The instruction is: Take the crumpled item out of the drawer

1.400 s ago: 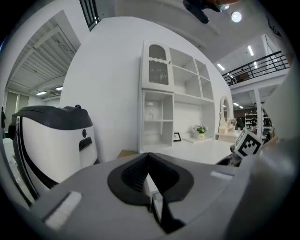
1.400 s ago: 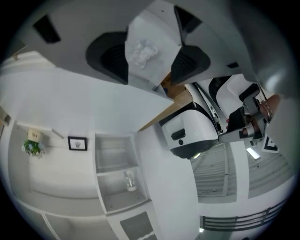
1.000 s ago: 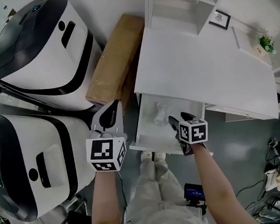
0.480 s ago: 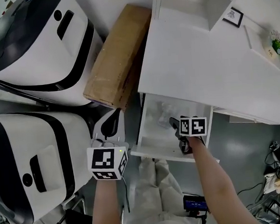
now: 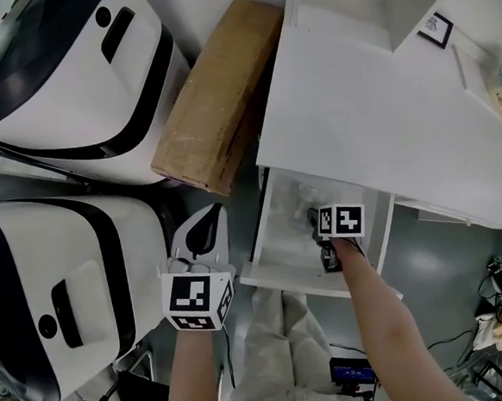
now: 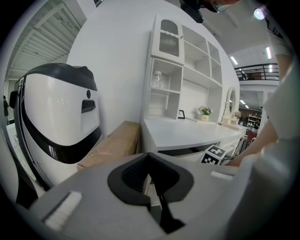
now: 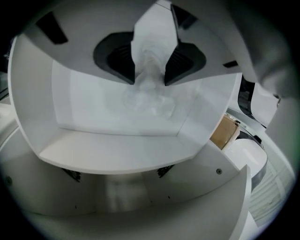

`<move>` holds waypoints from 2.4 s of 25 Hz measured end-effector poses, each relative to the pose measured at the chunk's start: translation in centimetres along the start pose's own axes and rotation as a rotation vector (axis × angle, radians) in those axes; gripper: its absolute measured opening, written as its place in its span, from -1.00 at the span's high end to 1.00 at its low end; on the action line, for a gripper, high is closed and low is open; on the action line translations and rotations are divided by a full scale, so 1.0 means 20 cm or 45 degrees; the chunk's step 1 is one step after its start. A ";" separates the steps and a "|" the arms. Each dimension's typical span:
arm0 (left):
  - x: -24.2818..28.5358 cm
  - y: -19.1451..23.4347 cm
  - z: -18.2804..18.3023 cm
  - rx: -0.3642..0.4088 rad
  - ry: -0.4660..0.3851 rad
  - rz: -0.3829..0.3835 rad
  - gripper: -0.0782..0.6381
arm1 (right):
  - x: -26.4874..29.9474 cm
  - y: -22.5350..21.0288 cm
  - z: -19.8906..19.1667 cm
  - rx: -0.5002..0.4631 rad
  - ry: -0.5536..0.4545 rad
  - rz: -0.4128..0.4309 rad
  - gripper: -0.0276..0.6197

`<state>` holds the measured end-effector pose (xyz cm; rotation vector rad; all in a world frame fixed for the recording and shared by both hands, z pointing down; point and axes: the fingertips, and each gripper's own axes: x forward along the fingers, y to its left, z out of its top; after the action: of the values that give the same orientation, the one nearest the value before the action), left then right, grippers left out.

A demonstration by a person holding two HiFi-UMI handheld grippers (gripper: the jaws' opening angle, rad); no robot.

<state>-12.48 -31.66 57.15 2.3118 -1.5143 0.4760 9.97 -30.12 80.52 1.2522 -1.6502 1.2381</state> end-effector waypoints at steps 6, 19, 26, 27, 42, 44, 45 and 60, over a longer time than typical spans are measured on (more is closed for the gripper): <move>-0.01 0.02 -0.02 -0.004 0.002 0.008 0.76 | 0.00 0.06 0.04 -0.080 -0.040 -0.002 0.66; -0.05 0.05 0.08 -0.013 -0.046 0.007 0.76 | -0.15 0.13 0.10 -0.166 -0.076 -0.002 0.74; -0.09 0.01 0.24 0.005 -0.115 -0.012 0.76 | -0.31 0.19 0.12 -0.220 -0.108 0.003 0.74; -0.10 0.00 0.27 0.005 -0.124 -0.013 0.76 | -0.33 0.20 0.12 -0.225 -0.115 0.004 0.74; -0.24 -0.09 0.55 0.006 -0.247 -0.023 0.76 | -0.80 0.30 0.24 -0.321 -0.290 0.023 0.74; -0.25 -0.10 0.58 0.014 -0.261 -0.025 0.76 | -0.86 0.31 0.26 -0.347 -0.314 0.024 0.74; -0.26 -0.11 0.60 0.017 -0.268 -0.025 0.76 | -0.89 0.31 0.27 -0.359 -0.326 0.027 0.74; -0.44 -0.22 0.86 0.106 -0.391 -0.050 0.76 | -1.41 0.43 0.43 -0.489 -0.607 0.040 0.74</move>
<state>-10.19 -30.61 37.39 2.5684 -1.6051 0.1813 9.51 -29.84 49.88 1.3381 -2.1273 0.6132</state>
